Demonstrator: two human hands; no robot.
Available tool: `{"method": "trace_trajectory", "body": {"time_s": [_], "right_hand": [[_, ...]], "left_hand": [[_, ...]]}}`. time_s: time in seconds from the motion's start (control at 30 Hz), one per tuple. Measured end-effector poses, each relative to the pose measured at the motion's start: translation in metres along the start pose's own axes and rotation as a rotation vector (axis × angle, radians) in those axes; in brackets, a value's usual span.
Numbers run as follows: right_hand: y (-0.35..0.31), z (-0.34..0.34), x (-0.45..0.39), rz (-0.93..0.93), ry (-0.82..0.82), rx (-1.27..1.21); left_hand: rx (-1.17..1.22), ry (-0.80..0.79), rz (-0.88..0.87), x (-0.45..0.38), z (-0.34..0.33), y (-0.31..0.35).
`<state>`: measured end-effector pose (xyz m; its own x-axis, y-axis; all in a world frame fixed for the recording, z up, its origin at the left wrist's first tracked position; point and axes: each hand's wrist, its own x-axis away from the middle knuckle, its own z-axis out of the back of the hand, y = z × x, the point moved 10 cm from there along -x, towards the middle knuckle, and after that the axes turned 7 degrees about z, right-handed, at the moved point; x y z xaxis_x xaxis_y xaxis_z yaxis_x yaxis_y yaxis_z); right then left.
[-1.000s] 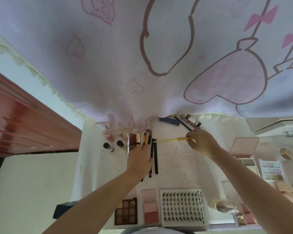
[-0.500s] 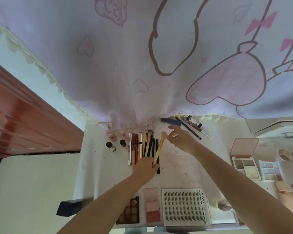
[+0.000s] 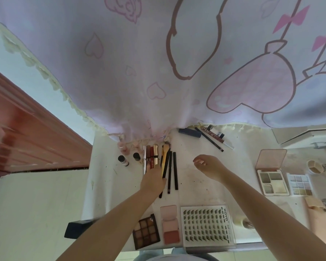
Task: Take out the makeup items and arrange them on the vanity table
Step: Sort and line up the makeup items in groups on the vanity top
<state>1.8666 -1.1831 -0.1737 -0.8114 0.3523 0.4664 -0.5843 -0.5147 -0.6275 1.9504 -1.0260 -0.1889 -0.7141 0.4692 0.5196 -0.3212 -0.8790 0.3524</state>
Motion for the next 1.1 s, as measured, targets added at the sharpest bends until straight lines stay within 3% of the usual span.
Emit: {"method": "trace_trajectory", "body": {"time_s": [0.93, 1.1], "right_hand": [[0.033, 0.006, 0.016, -0.097, 0.011, -0.015], [0.034, 0.007, 0.014, -0.093, 0.006, 0.000]], "left_hand": [[-0.475, -0.045, -0.108, -0.012, -0.013, 0.021], [-0.458, -0.024, -0.089, -0.013, -0.015, 0.019]]}}
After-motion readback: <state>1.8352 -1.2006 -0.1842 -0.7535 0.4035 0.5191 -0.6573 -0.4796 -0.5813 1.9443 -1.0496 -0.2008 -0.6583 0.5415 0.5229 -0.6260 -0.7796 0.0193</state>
